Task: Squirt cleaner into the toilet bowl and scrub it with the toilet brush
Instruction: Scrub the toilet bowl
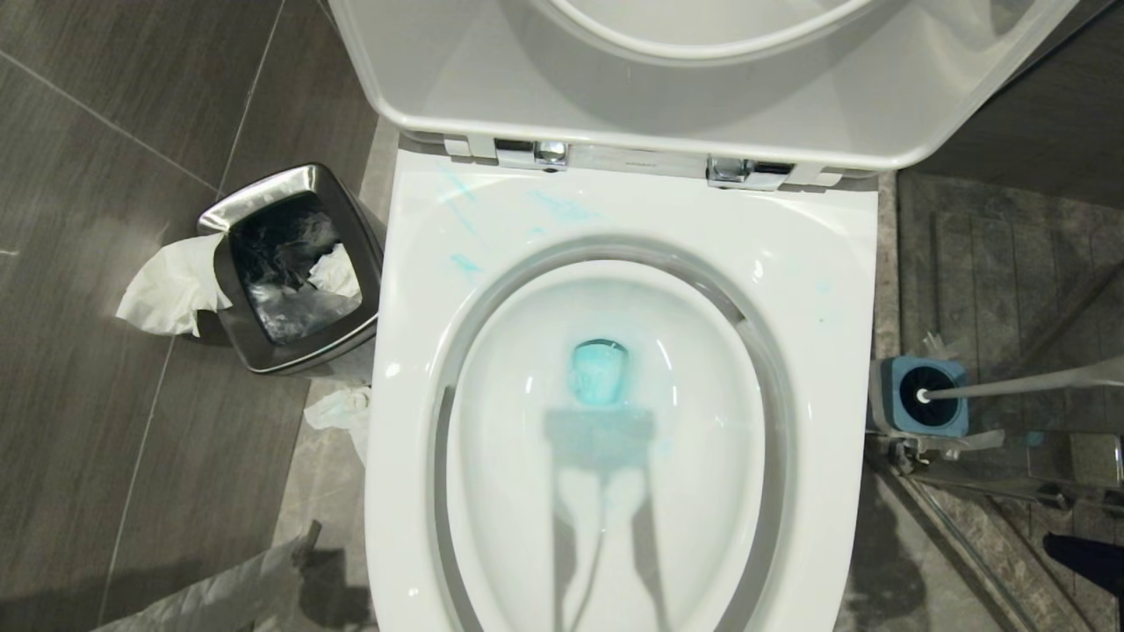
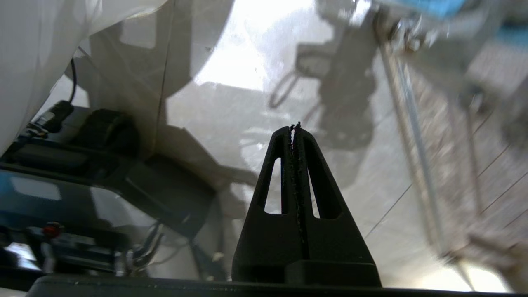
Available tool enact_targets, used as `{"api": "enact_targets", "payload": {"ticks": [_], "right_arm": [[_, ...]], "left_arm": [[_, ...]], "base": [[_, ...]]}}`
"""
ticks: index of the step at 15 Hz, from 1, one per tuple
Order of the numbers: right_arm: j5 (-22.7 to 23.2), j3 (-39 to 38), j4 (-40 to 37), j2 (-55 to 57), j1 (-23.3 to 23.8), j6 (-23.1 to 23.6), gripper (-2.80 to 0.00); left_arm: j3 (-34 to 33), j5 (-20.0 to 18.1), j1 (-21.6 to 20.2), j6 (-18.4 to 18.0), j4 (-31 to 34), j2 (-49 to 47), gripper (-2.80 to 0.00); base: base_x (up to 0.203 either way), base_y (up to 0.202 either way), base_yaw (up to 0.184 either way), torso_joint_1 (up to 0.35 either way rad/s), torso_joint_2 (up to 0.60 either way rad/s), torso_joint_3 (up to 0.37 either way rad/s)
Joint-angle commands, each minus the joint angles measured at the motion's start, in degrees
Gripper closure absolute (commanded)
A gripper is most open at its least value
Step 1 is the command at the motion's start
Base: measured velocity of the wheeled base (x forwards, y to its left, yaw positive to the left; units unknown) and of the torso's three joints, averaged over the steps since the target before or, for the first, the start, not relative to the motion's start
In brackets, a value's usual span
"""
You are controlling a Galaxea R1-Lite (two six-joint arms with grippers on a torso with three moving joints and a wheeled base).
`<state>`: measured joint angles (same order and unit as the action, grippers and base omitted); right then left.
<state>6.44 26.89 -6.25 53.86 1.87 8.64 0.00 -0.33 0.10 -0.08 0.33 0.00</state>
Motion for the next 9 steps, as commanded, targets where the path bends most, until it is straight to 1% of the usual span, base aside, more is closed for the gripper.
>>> {"api": "enact_targets", "payload": {"ticks": [1,4,6,8,9], "right_arm": [[0.2,5.4,-0.1,6.4,0.1,1.5,0.00],[0.3,15.7,-2.2,11.9,0.1,5.6,0.00],[0.0,24.0,-7.7,14.8,0.1,10.2,0.00],[-0.2,30.5,-12.9,18.0,-0.1,13.1,0.00],[-0.5,32.6,-14.6,19.3,-0.6,14.3,0.00]], "left_arm": [[-0.1,0.0,0.0,0.0,0.0,-0.1,0.00],[-0.1,0.0,0.0,0.0,0.0,-0.1,0.00],[-0.1,0.0,0.0,0.0,0.0,-0.1,0.00],[-0.1,0.0,0.0,0.0,0.0,-0.1,0.00],[-0.1,0.0,0.0,0.0,0.0,-0.1,0.00]], "base": [[0.000,0.000,0.000,0.000,0.00,0.000],[0.000,0.000,0.000,0.000,0.00,0.000],[0.000,0.000,0.000,0.000,0.00,0.000],[0.000,0.000,0.000,0.000,0.00,0.000],[0.000,0.000,0.000,0.000,0.00,0.000]]}}
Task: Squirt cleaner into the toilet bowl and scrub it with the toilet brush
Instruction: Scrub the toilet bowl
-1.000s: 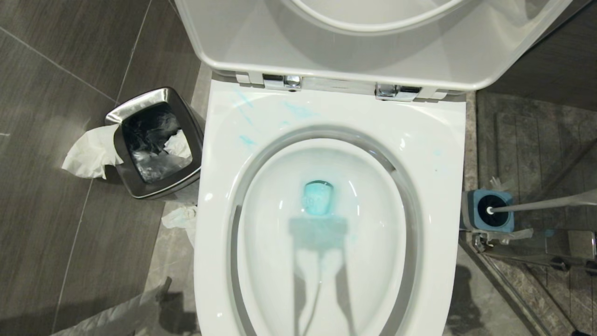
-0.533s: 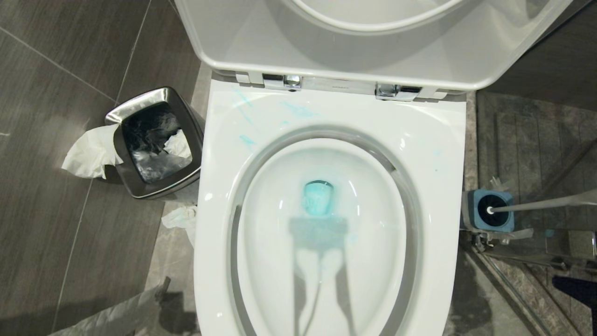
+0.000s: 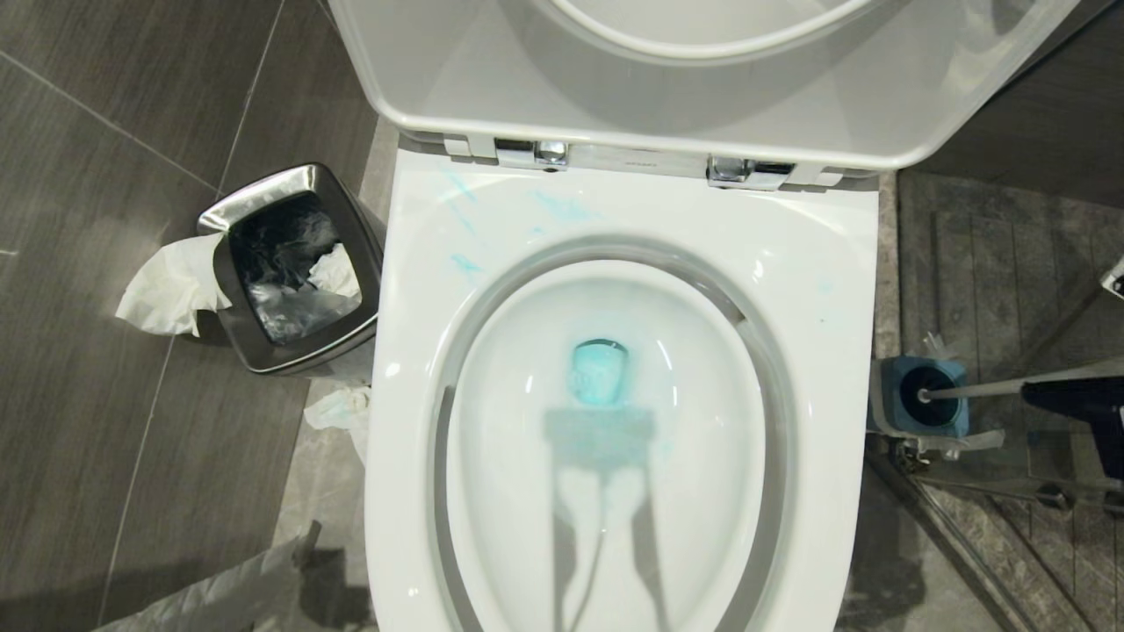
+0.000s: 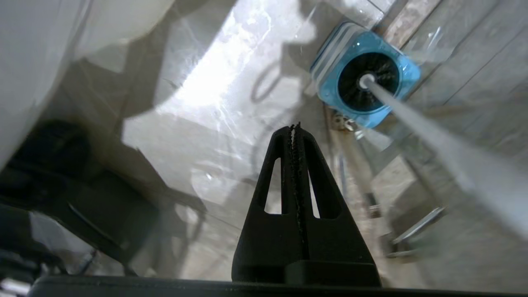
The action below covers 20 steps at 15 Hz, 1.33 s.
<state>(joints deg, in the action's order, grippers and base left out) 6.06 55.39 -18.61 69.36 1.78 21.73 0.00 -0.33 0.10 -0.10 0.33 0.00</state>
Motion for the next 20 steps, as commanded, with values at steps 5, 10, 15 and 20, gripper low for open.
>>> {"api": "enact_targets", "payload": {"ticks": [5,10,15,20], "right_arm": [[-8.8,0.8,2.2,5.0,-2.6,5.7,0.00],[-15.1,0.8,2.9,2.7,-3.0,10.7,0.00],[-15.3,-4.9,1.5,3.1,-4.3,-2.9,-2.80],[-18.7,-15.7,9.5,-0.8,-1.1,-11.2,-2.80]], "left_arm": [[-0.1,0.0,0.0,0.0,0.0,-0.1,0.00],[-0.1,0.0,0.0,0.0,0.0,-0.1,0.00],[-0.1,0.0,0.0,0.0,0.0,-0.1,0.00],[-0.1,0.0,0.0,0.0,0.0,-0.1,0.00]], "base": [[0.000,0.000,0.000,0.000,0.00,0.000],[0.000,0.000,0.000,0.000,0.00,0.000],[0.000,0.000,0.000,0.000,0.00,0.000],[0.000,0.000,0.000,0.000,0.00,0.000]]}}
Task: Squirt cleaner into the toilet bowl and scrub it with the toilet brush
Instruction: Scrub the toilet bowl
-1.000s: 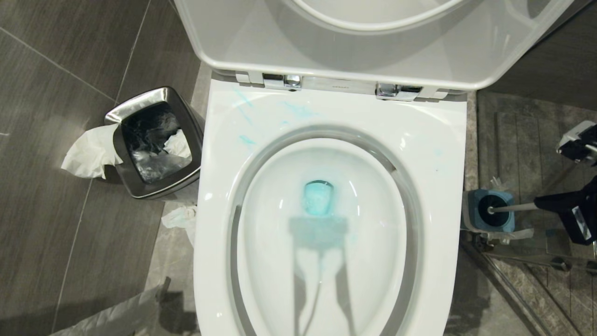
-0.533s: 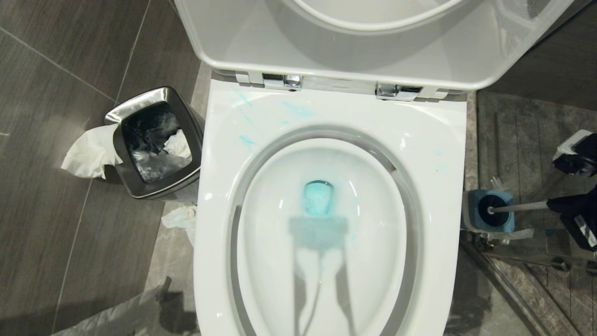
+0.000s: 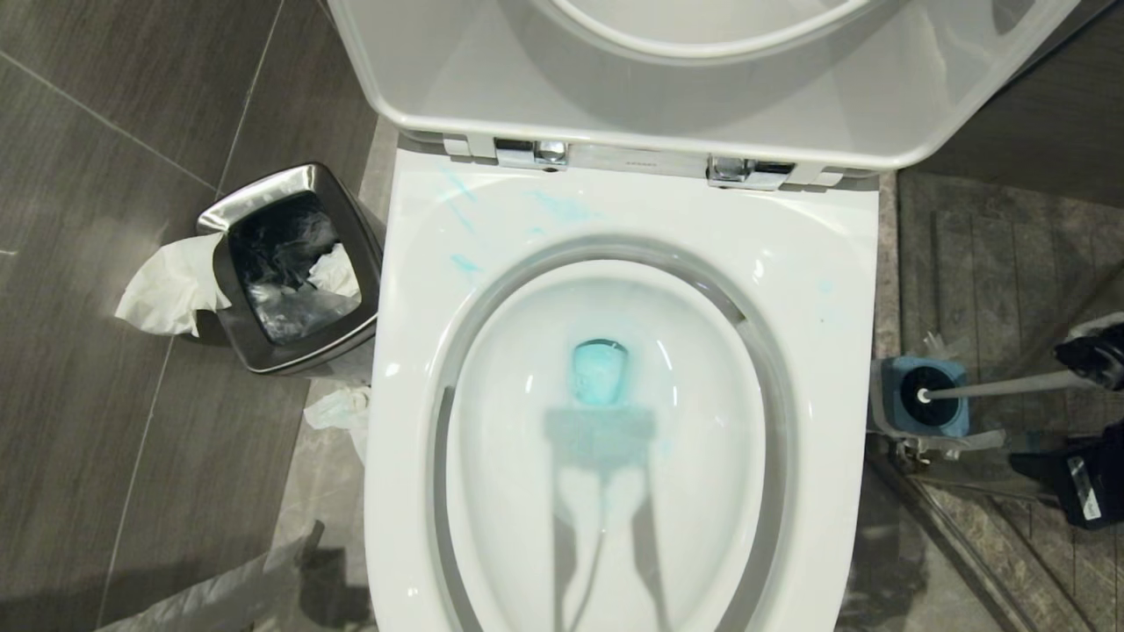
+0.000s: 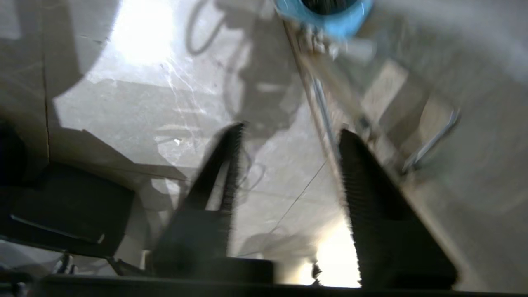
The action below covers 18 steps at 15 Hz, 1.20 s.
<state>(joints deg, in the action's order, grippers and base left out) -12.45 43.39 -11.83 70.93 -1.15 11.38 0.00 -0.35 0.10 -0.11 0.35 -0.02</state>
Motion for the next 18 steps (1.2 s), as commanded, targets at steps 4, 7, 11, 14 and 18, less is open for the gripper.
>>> {"api": "enact_targets", "payload": {"ticks": [4,7,11,14,18], "right_arm": [[-0.4,-12.8,18.4,-5.2,9.0,-2.4,-2.80],[0.0,-19.7,28.8,-7.0,14.2,-2.7,-2.80],[3.0,-20.2,29.5,-6.0,14.4,-3.7,-2.80],[6.2,-19.7,30.0,-4.0,14.4,-3.8,-2.80],[6.1,-21.0,36.7,-0.3,14.4,-3.3,-2.80]], "left_arm": [[-0.1,0.0,0.0,0.0,0.0,-0.1,0.00],[-0.1,0.0,0.0,0.0,0.0,-0.1,0.00],[-0.1,0.0,0.0,0.0,0.0,-0.1,0.00],[-0.1,0.0,0.0,0.0,0.0,-0.1,0.00],[-0.1,0.0,0.0,0.0,0.0,-0.1,0.00]], "base": [[0.000,0.000,0.000,0.000,0.00,0.000],[0.000,0.000,0.000,0.000,0.00,0.000],[0.000,0.000,0.000,0.000,0.00,0.000],[0.000,0.000,0.000,0.000,0.00,0.000],[0.000,0.000,0.000,0.000,0.00,0.000]]}}
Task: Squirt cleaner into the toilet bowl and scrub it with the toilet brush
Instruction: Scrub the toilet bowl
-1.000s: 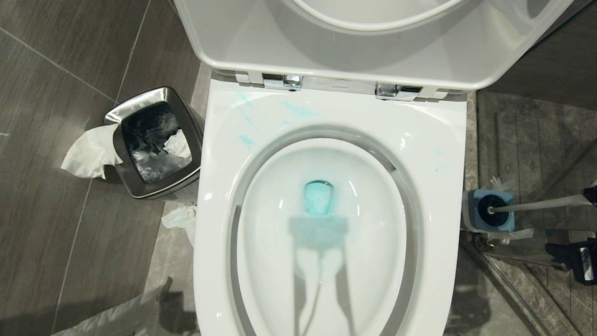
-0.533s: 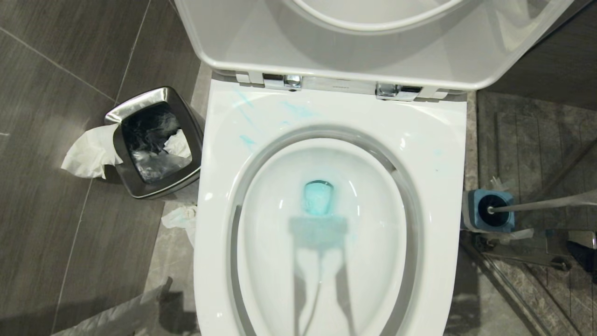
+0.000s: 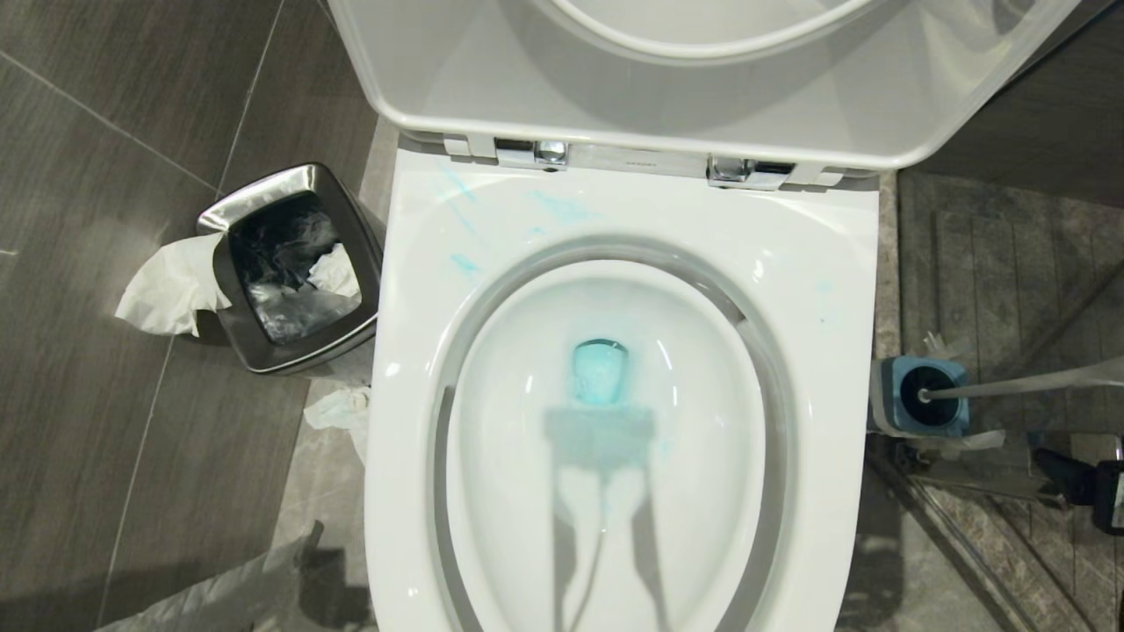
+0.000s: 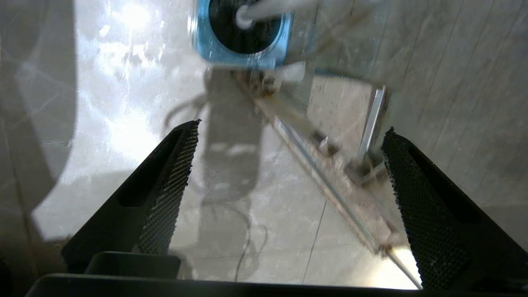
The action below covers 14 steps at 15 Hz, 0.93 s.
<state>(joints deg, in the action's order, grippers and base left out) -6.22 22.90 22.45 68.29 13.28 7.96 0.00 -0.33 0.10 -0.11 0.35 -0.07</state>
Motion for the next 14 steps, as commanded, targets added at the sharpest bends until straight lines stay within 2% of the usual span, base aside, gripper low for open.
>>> {"api": "enact_targets", "payload": {"ticks": [1,4,9,14], "right_arm": [[-0.2,-0.6,3.7,2.6,0.1,0.2,-2.80],[-0.2,-1.6,5.0,2.5,0.1,0.1,-2.80],[0.0,-4.9,15.5,3.5,0.2,0.9,-2.80],[0.1,-8.2,22.0,6.8,1.3,0.3,-2.80]], "left_arm": [[-0.1,0.0,0.0,0.0,0.0,0.0,0.00],[-0.1,0.0,0.0,0.0,0.0,0.0,0.00],[-0.1,0.0,0.0,0.0,0.0,0.0,0.00],[-0.1,0.1,0.0,0.0,0.0,0.0,0.00]], "base": [[0.000,0.000,0.000,0.000,0.00,0.000],[0.000,0.000,0.000,0.000,0.00,0.000],[0.000,0.000,0.000,0.000,0.00,0.000],[0.000,0.000,0.000,0.000,0.00,0.000]]}}
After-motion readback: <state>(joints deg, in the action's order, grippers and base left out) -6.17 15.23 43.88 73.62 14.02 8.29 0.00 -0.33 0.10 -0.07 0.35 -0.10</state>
